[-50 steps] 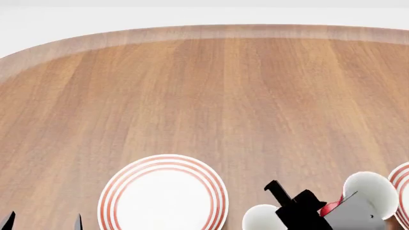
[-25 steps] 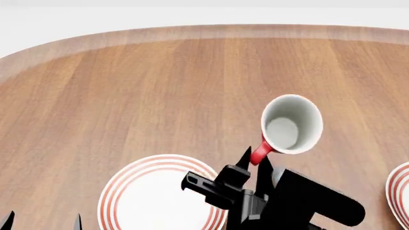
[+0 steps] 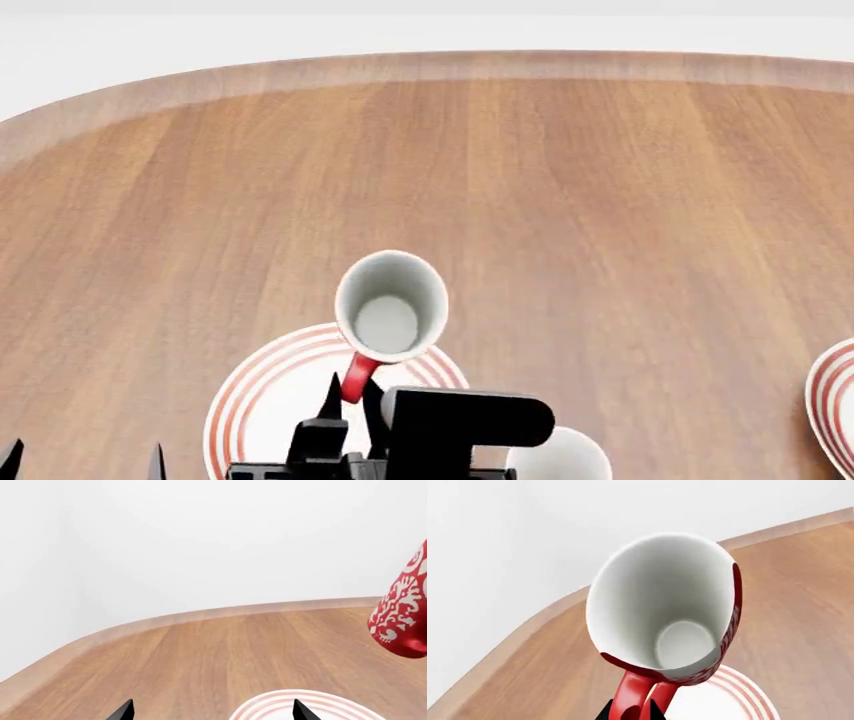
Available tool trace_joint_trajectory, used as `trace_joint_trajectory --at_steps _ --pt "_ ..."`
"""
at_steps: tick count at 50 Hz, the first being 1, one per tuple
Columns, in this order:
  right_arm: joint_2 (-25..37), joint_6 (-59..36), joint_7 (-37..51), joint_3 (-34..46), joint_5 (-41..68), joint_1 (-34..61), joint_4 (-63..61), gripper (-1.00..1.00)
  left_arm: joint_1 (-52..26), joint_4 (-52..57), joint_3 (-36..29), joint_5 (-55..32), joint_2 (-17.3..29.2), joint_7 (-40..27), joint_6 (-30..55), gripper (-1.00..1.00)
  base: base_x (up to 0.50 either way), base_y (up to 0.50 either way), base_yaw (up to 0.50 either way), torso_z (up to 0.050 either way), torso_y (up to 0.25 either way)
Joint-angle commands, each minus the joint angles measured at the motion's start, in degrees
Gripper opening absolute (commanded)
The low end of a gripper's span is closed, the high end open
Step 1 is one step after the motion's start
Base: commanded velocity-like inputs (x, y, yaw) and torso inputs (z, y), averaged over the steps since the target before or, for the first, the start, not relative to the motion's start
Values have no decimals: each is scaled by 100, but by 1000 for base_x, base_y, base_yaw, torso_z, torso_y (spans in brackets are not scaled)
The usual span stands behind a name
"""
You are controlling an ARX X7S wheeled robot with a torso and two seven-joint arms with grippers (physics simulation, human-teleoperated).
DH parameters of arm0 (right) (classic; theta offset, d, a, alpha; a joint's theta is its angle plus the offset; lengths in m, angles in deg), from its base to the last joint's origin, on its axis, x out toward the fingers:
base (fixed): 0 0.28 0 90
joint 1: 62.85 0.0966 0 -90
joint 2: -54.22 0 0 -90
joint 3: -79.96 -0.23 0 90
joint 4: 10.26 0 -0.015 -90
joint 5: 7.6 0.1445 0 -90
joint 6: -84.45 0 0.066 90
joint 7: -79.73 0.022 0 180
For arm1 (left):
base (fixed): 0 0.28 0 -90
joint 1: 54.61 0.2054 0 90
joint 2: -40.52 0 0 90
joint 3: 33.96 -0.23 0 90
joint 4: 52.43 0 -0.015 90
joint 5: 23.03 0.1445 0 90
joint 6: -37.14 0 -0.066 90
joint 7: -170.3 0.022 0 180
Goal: Put the red mug on the left plate.
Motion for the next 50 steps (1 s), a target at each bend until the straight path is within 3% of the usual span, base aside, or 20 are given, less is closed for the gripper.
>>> trace_joint_trajectory --at_steps 1,16,32,38,42,50 --pt "-291 67 -685 302 -71 178 948 -100 -7 2 -22 1 15 -25 -2 100 0 0 0 0 0" --pt "-677 -105 -905 415 -180 796 2471 -100 17 75 -22 -41 52 -54 -2 100 0 0 0 0 0" --pt "-936 -327 -974 514 13 1198 3242 -100 26 126 -22 -94 94 -69 1 100 0 0 0 0 1" --pt "-944 -124 -1182 619 5 1165 3288 -100 42 153 -21 -98 111 -86 -3 100 0 0 0 0 0" --pt "-747 -299 -689 708 -48 1115 2501 -100 35 136 -37 -89 108 -89 -13 100 0 0 0 0 0" --pt "-728 -281 -665 742 -12 1126 2493 -100 32 135 -48 -96 118 -101 -16 100 0 0 0 0 0"
